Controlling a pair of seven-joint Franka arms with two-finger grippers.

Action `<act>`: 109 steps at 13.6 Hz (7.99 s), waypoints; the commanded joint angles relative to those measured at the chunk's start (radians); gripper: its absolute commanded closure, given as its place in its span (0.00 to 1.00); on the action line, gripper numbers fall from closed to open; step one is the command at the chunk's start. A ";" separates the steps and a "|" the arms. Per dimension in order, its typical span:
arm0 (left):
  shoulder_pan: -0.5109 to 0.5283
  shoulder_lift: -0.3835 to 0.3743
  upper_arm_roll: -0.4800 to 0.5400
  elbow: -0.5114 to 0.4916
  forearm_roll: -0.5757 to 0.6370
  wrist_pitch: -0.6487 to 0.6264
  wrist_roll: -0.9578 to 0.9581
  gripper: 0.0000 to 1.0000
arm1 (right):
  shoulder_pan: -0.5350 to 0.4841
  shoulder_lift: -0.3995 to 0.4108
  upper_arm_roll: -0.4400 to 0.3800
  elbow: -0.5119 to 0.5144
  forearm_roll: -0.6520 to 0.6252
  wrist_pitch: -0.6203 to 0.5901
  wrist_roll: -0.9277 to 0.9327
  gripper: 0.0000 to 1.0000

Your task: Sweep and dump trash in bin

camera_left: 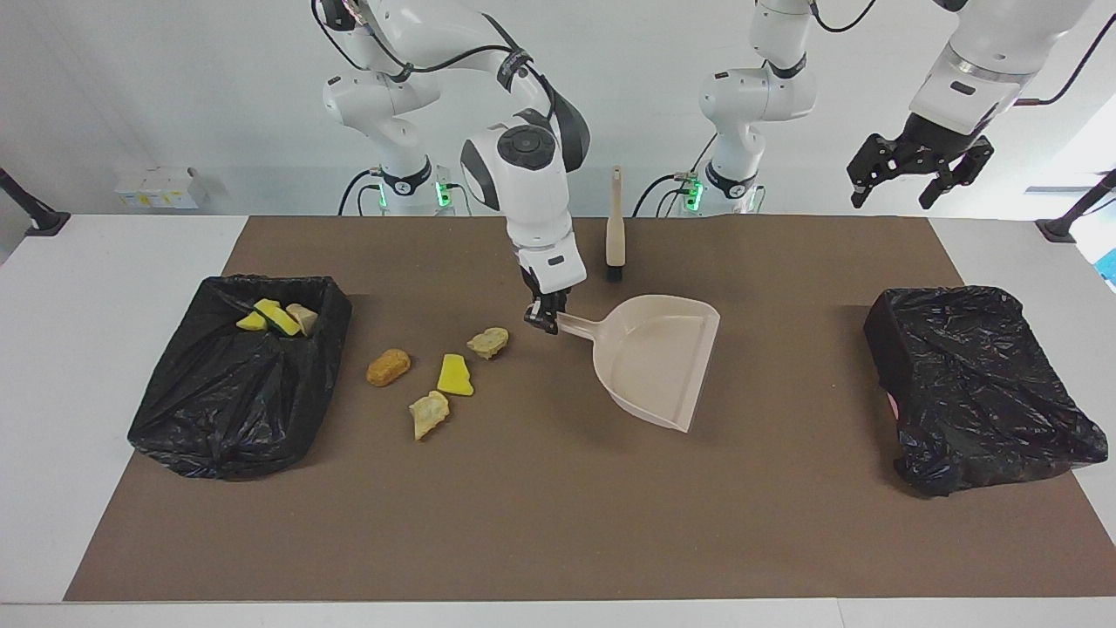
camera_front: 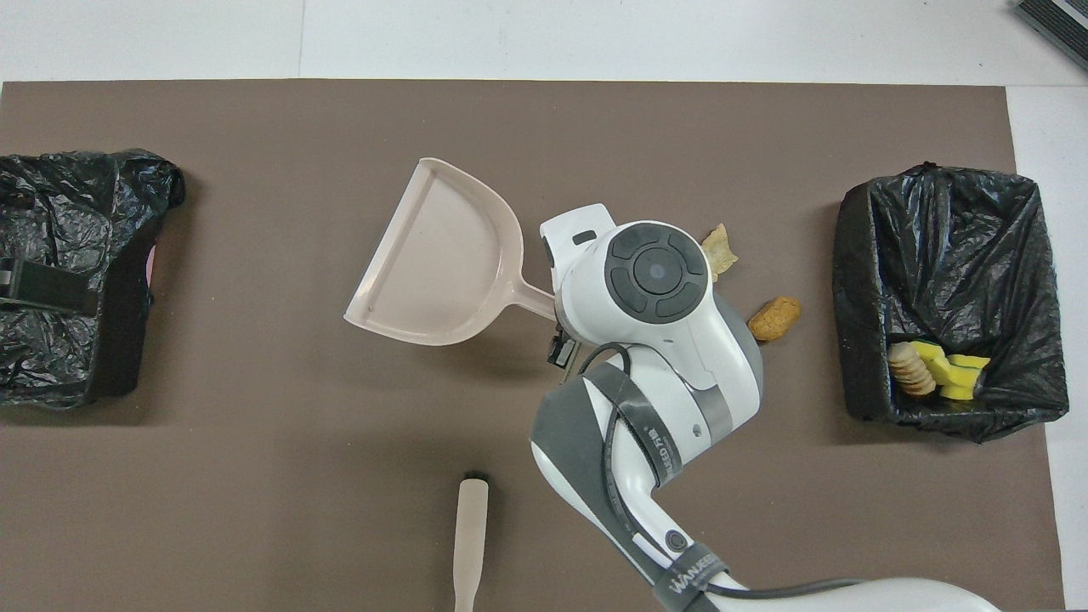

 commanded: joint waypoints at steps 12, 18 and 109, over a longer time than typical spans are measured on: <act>0.013 -0.001 -0.006 0.010 -0.013 -0.002 0.005 0.00 | 0.177 0.227 -0.005 0.215 -0.041 -0.132 1.058 1.00; 0.013 -0.001 -0.006 0.010 -0.013 -0.002 0.007 0.00 | 0.197 0.257 -0.005 0.232 -0.065 -0.138 1.232 0.00; -0.568 0.252 0.009 -0.508 -0.056 0.826 -0.475 0.82 | -0.271 -0.221 0.035 -0.356 -0.096 -0.210 0.569 1.00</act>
